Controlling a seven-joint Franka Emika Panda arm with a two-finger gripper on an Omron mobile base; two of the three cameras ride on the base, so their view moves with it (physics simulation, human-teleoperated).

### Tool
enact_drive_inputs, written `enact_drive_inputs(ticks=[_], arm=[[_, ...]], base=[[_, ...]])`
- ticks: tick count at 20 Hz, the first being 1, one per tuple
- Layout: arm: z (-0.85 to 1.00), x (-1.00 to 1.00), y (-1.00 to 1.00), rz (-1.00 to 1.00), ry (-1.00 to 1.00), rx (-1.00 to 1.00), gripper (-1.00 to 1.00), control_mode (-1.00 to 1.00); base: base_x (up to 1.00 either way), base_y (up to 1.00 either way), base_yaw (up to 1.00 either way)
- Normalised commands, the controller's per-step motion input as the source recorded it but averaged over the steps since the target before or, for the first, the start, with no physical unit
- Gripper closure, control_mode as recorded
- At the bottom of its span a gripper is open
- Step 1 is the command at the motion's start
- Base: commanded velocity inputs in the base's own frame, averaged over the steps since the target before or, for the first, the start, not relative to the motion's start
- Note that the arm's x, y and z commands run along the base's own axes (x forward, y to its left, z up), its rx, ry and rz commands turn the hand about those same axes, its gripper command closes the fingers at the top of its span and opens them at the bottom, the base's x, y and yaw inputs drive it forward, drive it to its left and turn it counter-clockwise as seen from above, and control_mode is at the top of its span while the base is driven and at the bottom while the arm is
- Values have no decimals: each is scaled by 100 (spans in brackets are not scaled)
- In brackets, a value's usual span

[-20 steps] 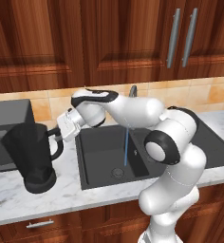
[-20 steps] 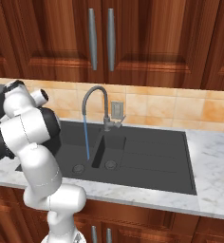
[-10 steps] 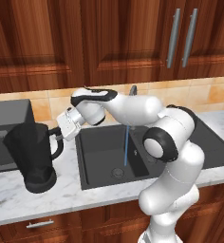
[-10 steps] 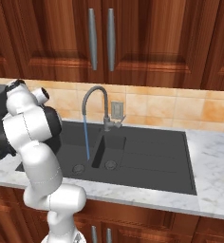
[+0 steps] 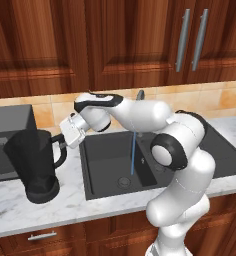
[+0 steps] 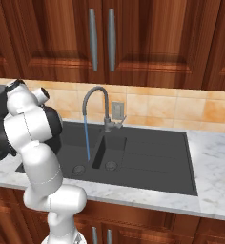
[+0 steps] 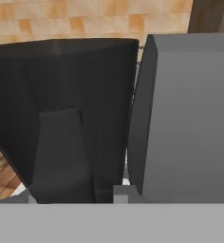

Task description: Turn on the sink faucet and place the jug under the water for a few seconds to fill it up.

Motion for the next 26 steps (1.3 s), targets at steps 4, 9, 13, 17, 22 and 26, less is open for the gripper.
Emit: enact_drive_inputs(ticks=[4, 9, 13, 17, 22, 26], arm=[[2, -32, 35, 0, -2, 0, 100, -100], [53, -77, 32, -10, -14, 0, 100, -100], [81, -98, 1, -25, -17, 3, 100, -100], [68, -97, -1, -28, -10, 9, 100, -100], [42, -96, -1, -31, -4, 11, 100, -100], [52, -52, -4, -56, 3, 9, 100, -100]], base=[[0, 0, 0], [0, 0, 0], [0, 0, 0], [0, 0, 0], [0, 0, 0], [0, 0, 0]])
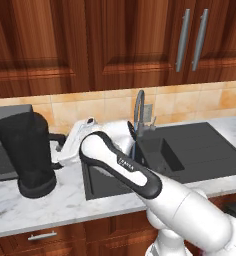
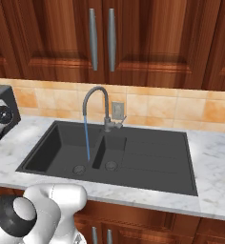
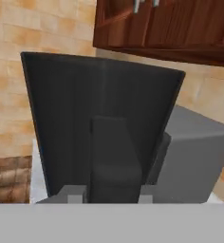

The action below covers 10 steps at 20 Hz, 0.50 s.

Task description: Turn on the sink faucet and place the jug under the water for a few seconds to fill it up.

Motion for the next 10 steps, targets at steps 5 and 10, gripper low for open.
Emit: enact_drive_inputs(ticks=[5, 10], arm=[[38, -2, -15, -85, 22, 9, 100, -100], [15, 0, 0, -94, 24, 6, 100, -100]], base=[[0, 0, 0], [0, 0, 0]])
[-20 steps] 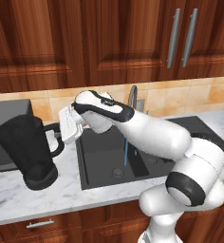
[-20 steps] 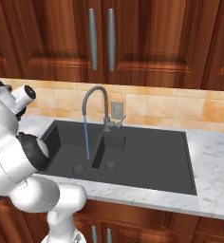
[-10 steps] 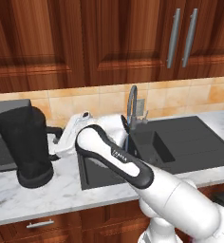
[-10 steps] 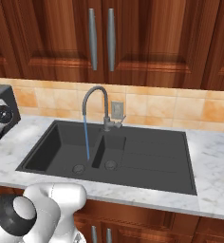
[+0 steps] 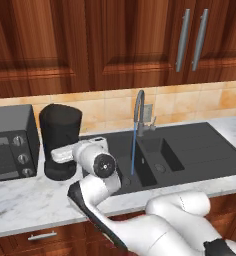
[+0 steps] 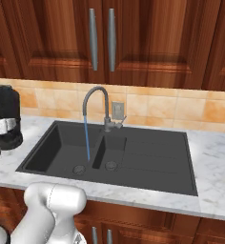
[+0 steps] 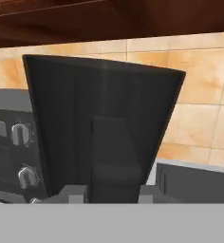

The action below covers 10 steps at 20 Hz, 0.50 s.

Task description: Turn on the sink faucet and place the jug under the water for a few seconds to fill it up.

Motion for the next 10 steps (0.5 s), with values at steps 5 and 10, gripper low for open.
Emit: enact_drive_inputs(ticks=[5, 10], arm=[[15, 0, 0, -92, 23, 5, 100, -100], [4, 12, -19, -72, 34, 2, 100, -100]], base=[[0, 0, 0], [0, 0, 0]])
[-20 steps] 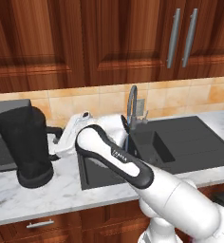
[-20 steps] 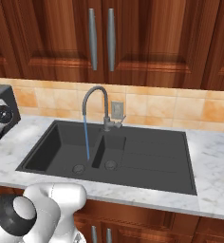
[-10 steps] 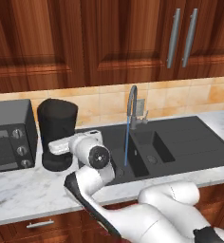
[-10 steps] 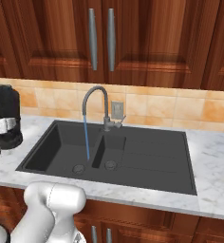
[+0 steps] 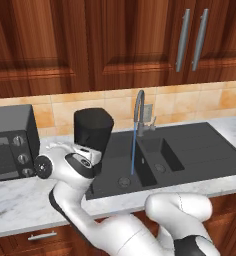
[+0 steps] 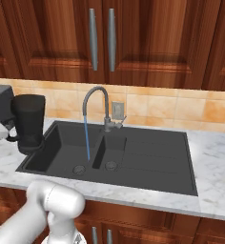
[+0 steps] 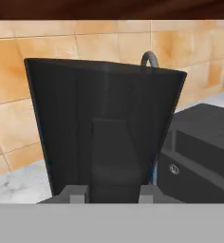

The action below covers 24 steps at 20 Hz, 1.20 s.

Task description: Turn on the sink faucet and place the jug under the water for a few seconds to fill it up.

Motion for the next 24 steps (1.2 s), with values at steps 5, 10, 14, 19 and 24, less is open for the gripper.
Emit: enact_drive_inputs(ticks=[5, 10, 14, 19, 24], arm=[[-12, 29, -51, -32, 24, 0, 100, -100], [-44, 19, -64, -13, 3, -1, 100, -100], [-45, 25, -50, -5, 2, -2, 100, -100], [-21, 20, -20, -2, 1, 0, 100, -100], [-2, 9, 0, 0, 0, 0, 100, -100]], base=[[0, 0, 0], [0, 0, 0], [0, 0, 0], [0, 0, 0], [0, 0, 0]])
